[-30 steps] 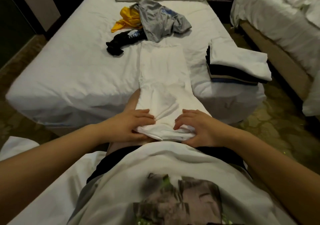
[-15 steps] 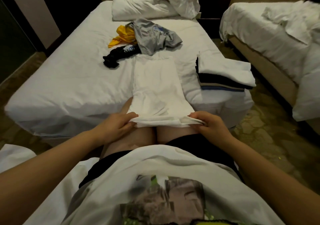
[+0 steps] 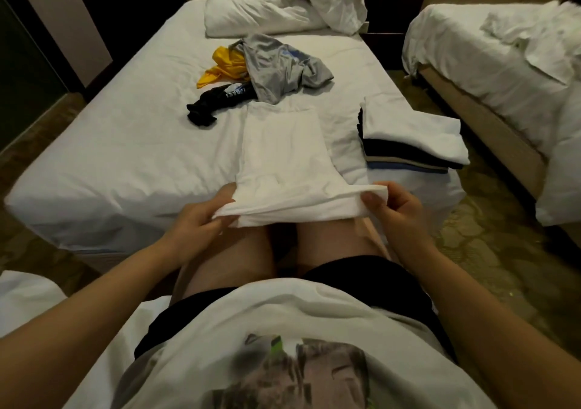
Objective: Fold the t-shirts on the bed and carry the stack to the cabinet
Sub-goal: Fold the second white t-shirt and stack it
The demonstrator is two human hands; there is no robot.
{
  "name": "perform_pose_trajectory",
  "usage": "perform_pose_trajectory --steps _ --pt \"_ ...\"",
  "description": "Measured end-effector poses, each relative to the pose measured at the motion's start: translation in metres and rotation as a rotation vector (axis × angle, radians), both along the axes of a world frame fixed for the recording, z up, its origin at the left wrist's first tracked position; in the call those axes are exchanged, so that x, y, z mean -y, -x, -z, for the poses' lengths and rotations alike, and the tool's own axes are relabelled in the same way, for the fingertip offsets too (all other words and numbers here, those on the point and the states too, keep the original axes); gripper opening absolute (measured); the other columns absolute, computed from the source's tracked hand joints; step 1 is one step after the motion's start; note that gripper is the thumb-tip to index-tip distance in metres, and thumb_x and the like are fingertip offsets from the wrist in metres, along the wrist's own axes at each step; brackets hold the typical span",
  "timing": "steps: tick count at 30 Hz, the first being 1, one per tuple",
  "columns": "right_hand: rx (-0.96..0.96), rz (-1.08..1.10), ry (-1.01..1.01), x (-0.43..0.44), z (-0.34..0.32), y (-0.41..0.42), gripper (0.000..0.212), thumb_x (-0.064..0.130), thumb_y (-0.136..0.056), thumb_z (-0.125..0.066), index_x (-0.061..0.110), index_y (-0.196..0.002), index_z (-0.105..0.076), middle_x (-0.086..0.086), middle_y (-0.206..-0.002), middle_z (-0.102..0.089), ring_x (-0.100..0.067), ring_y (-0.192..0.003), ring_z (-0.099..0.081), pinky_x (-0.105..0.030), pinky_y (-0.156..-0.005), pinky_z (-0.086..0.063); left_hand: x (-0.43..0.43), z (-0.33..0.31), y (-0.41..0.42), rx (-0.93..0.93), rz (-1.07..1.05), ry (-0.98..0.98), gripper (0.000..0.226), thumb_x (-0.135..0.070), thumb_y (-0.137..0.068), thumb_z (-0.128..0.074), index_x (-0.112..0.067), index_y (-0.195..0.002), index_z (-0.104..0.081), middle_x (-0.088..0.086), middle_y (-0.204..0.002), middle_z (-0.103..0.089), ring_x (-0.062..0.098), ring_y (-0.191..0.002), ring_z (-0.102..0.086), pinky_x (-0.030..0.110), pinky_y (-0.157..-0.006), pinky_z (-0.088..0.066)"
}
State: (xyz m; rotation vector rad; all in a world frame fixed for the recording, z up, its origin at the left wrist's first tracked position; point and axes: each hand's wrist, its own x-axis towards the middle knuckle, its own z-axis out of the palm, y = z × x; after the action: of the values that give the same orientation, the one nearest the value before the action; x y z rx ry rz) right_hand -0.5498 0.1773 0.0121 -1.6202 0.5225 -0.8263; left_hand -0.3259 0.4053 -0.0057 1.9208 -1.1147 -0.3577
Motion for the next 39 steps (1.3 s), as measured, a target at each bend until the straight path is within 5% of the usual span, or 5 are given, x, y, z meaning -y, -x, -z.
perform_pose_trajectory --steps 5,10,18,25,39 --pt "-0.117 -0.003 0.124 0.013 0.004 -0.007 0.01 0.028 -0.082 -0.068 0.025 -0.074 -0.064 0.012 -0.065 -0.062 0.004 -0.063 -0.053 -0.014 -0.06 -0.043 0.006 -0.015 0.0 0.005 0.138 -0.126 0.022 -0.055 -0.077 -0.061 -0.074 -0.079 -0.05 -0.05 -0.08 -0.055 -0.026 -0.085 -0.051 -0.001 -0.078 -0.037" --pt "-0.171 0.04 0.187 0.03 0.004 -0.024 0.008 0.052 -0.076 -0.062 0.045 -0.079 -0.065 0.013 -0.07 -0.063 -0.003 -0.066 -0.054 -0.026 -0.062 -0.043 0.018 -0.008 -0.034 -0.009 0.165 -0.206 0.038 -0.077 -0.07 -0.047 -0.06 -0.102 -0.058 -0.02 -0.098 -0.068 0.001 -0.1 -0.059 0.024 -0.095 -0.043" --pt "-0.179 0.234 0.143 0.078 -0.016 -0.099 0.006 0.028 -0.088 -0.062 0.03 -0.084 -0.058 -0.01 -0.068 -0.052 -0.012 -0.063 -0.044 -0.031 -0.062 -0.038 0.099 -0.04 -0.093 -0.51 0.153 -0.196 0.025 -0.014 -0.088 -0.059 -0.037 -0.096 -0.066 -0.027 -0.09 -0.069 -0.005 -0.09 -0.063 0.007 -0.075 -0.047" --pt "-0.234 0.258 0.072 0.159 -0.022 -0.208 0.006 0.03 -0.086 -0.065 0.027 -0.082 -0.062 -0.023 -0.077 -0.058 -0.017 -0.067 -0.049 -0.029 -0.067 -0.043 0.181 -0.046 -0.197 -0.919 0.259 -0.295 0.069 -0.05 -0.029 -0.091 -0.032 -0.093 -0.075 -0.002 -0.099 -0.072 0.014 -0.087 -0.068 0.029 -0.07 -0.058" --pt "-0.705 0.24 -0.082 0.28 0.12 -0.368 0.016 0.028 -0.092 -0.056 0.014 -0.095 -0.061 -0.001 -0.084 -0.062 -0.02 -0.085 -0.059 -0.022 -0.066 -0.035 0.294 0.099 -0.353 -1.314 0.058 -0.405 0.061 -0.021 -0.064 -0.081 -0.022 -0.121 -0.06 0.003 -0.108 -0.07 0.019 -0.093 -0.067 0.045 -0.093 -0.045"
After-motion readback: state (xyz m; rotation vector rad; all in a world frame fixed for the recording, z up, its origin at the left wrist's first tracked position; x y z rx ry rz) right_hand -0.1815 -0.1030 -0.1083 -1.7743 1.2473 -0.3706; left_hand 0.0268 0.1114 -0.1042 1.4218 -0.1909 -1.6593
